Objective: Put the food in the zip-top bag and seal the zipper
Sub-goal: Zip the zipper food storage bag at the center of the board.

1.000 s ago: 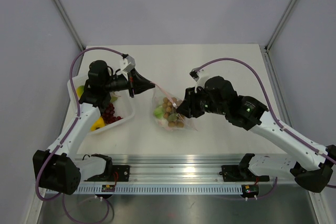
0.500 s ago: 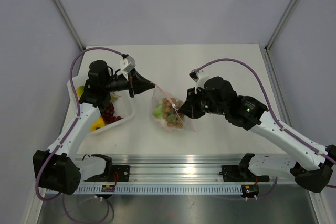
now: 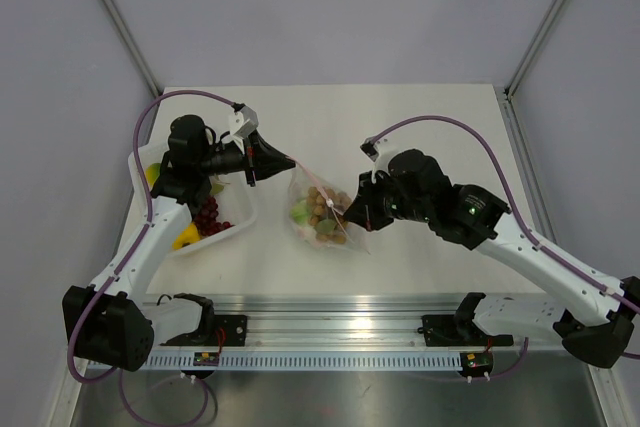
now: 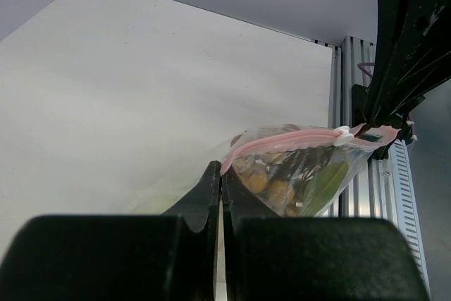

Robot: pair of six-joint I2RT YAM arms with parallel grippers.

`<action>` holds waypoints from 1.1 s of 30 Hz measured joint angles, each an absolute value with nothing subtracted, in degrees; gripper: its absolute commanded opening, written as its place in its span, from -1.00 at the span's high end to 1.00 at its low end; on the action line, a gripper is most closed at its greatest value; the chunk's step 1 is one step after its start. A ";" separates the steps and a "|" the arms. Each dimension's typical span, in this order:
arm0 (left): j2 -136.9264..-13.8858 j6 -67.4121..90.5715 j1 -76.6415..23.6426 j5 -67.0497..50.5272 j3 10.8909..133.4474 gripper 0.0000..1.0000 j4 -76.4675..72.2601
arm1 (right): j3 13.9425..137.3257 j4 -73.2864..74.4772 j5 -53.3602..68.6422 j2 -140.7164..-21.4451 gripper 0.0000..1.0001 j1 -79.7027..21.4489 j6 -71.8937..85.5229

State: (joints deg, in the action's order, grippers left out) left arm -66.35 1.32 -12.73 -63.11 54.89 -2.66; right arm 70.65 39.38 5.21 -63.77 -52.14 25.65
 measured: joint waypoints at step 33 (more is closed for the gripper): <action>-66.35 1.39 -12.73 -62.74 54.89 1.00 -2.70 | 65.93 45.98 -1.13 -64.18 0.56 -52.18 24.60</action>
